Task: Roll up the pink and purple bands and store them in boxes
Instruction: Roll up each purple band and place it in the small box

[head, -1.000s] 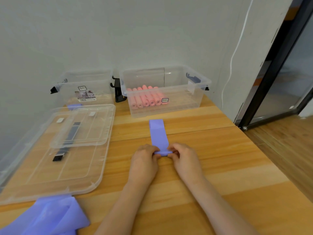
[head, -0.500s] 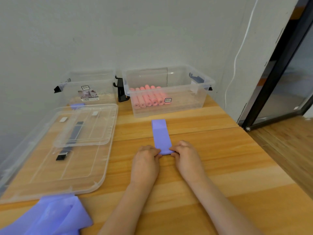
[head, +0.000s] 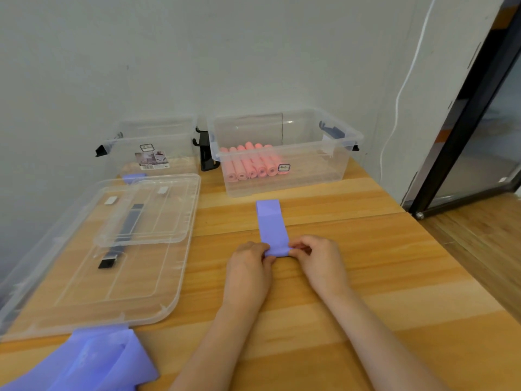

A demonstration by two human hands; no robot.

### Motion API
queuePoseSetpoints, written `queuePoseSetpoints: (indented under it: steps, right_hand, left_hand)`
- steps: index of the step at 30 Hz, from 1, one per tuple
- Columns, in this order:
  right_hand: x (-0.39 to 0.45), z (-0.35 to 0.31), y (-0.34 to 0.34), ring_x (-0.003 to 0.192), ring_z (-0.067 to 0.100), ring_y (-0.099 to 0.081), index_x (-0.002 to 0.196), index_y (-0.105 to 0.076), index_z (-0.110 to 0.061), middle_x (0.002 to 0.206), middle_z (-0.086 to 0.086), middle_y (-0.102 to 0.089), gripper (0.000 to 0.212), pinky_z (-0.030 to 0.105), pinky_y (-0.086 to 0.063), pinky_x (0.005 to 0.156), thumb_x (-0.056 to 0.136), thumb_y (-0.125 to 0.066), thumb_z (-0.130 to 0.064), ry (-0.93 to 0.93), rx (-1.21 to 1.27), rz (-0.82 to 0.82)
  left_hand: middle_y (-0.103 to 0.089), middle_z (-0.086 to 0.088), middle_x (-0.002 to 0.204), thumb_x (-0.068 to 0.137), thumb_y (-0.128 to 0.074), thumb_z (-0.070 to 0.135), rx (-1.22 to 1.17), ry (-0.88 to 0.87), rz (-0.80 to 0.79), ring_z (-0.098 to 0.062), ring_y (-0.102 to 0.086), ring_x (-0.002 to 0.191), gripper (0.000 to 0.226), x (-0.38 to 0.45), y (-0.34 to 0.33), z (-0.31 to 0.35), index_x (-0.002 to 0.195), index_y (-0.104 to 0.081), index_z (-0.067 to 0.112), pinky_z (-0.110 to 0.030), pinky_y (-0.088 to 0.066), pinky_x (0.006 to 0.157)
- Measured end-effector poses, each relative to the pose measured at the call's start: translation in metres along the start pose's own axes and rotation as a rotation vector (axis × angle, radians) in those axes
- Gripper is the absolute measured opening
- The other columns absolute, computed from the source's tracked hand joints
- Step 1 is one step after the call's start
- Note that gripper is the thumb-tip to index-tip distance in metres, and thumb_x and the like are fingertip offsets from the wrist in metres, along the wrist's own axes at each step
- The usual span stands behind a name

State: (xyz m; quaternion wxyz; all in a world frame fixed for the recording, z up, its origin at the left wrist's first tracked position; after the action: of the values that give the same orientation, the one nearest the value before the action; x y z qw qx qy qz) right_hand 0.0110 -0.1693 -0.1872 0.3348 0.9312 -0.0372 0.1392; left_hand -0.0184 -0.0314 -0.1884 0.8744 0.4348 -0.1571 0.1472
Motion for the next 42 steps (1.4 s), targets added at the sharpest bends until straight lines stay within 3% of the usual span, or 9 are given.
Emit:
queuePoseSetpoints:
  steps: [5, 11, 15, 20, 24, 27, 33, 37, 42]
  right_hand:
    - [0.003, 0.002, -0.003, 0.082, 0.016, -0.062, 0.087, -0.073, -0.004, 0.089, 0.006, -0.069, 0.012, 0.008, -0.036, 0.071, 0.076, -0.07, -0.001, 0.03, 0.015, -0.055]
    - [0.003, -0.001, -0.003, 0.077, 0.014, -0.06, 0.088, -0.074, -0.004, 0.085, 0.006, -0.069, 0.014, 0.009, -0.037, 0.071, 0.074, -0.071, 0.0, 0.032, 0.035, -0.012]
    - [0.002, 0.001, -0.005, 0.062, 0.004, -0.055, 0.096, -0.072, -0.004, 0.075, 0.001, -0.065, 0.023, 0.002, -0.037, 0.065, 0.074, -0.071, 0.001, -0.032, 0.1, -0.043]
    - [0.002, -0.001, -0.006, 0.082, 0.015, -0.061, 0.089, -0.072, -0.003, 0.091, 0.008, -0.071, 0.013, 0.009, -0.035, 0.07, 0.08, -0.064, 0.002, 0.037, -0.006, -0.002]
    - [0.002, -0.005, -0.008, 0.081, 0.018, -0.06, 0.089, -0.071, -0.003, 0.09, 0.009, -0.067, 0.014, 0.01, -0.033, 0.068, 0.082, -0.06, 0.001, 0.091, -0.05, -0.03]
    - [0.002, -0.005, -0.009, 0.068, 0.006, -0.05, 0.093, -0.071, -0.004, 0.09, 0.005, -0.063, 0.014, 0.007, -0.034, 0.064, 0.082, -0.063, -0.003, 0.112, -0.045, -0.088]
    - [0.006, 0.001, -0.008, 0.068, 0.01, -0.053, 0.092, -0.068, -0.006, 0.075, -0.002, -0.059, 0.014, 0.007, -0.037, 0.061, 0.08, -0.067, -0.002, -0.01, 0.051, -0.023]
    - [0.007, 0.002, -0.007, 0.07, 0.012, -0.057, 0.084, -0.07, -0.006, 0.079, 0.005, -0.068, 0.007, 0.018, -0.039, 0.065, 0.078, -0.069, -0.004, -0.019, 0.061, -0.002]
    - [0.008, -0.001, -0.01, 0.077, 0.012, -0.055, 0.094, -0.072, -0.003, 0.092, 0.007, -0.066, 0.017, 0.006, -0.035, 0.066, 0.078, -0.068, -0.001, 0.074, 0.015, -0.068]
  left_hand:
    - [-0.065, -0.01, 0.079, 0.07, -0.074, 0.002, -0.036, 0.001, 0.003, -0.029, -0.061, 0.071, 0.014, 0.003, -0.002, -0.003, 0.084, -0.073, 0.005, -0.029, -0.044, 0.064]
    - [-0.067, -0.011, 0.089, 0.077, -0.071, 0.007, -0.048, 0.019, 0.044, -0.028, -0.062, 0.08, 0.019, 0.003, 0.002, -0.003, 0.095, -0.073, 0.005, -0.028, -0.042, 0.072]
    - [-0.069, -0.009, 0.098, 0.076, -0.07, 0.006, -0.083, 0.066, 0.024, -0.025, -0.063, 0.088, 0.027, 0.004, 0.001, -0.007, 0.104, -0.068, 0.006, -0.026, -0.042, 0.078]
    - [-0.069, -0.011, 0.087, 0.074, -0.071, 0.003, -0.085, 0.049, 0.028, -0.028, -0.063, 0.078, 0.016, 0.004, 0.004, -0.004, 0.09, -0.072, 0.004, -0.023, -0.04, 0.071]
    - [-0.064, -0.013, 0.08, 0.075, -0.07, 0.001, -0.06, 0.015, 0.035, -0.03, -0.061, 0.072, 0.009, 0.004, 0.004, -0.001, 0.083, -0.073, 0.002, -0.029, -0.04, 0.066]
    - [-0.065, -0.012, 0.086, 0.08, -0.066, 0.004, -0.057, 0.036, 0.05, -0.029, -0.061, 0.078, 0.01, 0.004, 0.005, -0.002, 0.087, -0.073, 0.003, -0.023, -0.034, 0.067]
    - [-0.069, -0.006, 0.092, 0.082, -0.066, 0.012, -0.093, 0.11, 0.033, -0.024, -0.062, 0.087, 0.029, 0.004, 0.004, -0.006, 0.111, -0.065, 0.009, -0.028, -0.044, 0.078]
    - [-0.069, -0.007, 0.092, 0.078, -0.069, 0.007, -0.093, 0.082, 0.006, -0.024, -0.062, 0.083, 0.025, 0.004, 0.001, -0.006, 0.102, -0.069, 0.009, -0.023, -0.042, 0.075]
    - [-0.061, -0.007, 0.092, 0.082, -0.065, 0.006, -0.061, 0.092, 0.046, -0.025, -0.059, 0.084, 0.017, 0.005, 0.002, -0.008, 0.097, -0.072, 0.006, -0.022, -0.036, 0.073]
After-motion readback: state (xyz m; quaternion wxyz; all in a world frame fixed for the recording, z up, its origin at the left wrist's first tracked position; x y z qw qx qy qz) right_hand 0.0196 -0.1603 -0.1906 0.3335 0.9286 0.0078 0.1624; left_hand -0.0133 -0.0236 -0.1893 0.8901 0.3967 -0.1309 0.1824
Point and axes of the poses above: each hand's wrist, its own x-axis towards the middle knuckle, its own y-axis out of the back of the hand, z = x × y, the point moved 6 cm from there along x, towards the middle knuckle
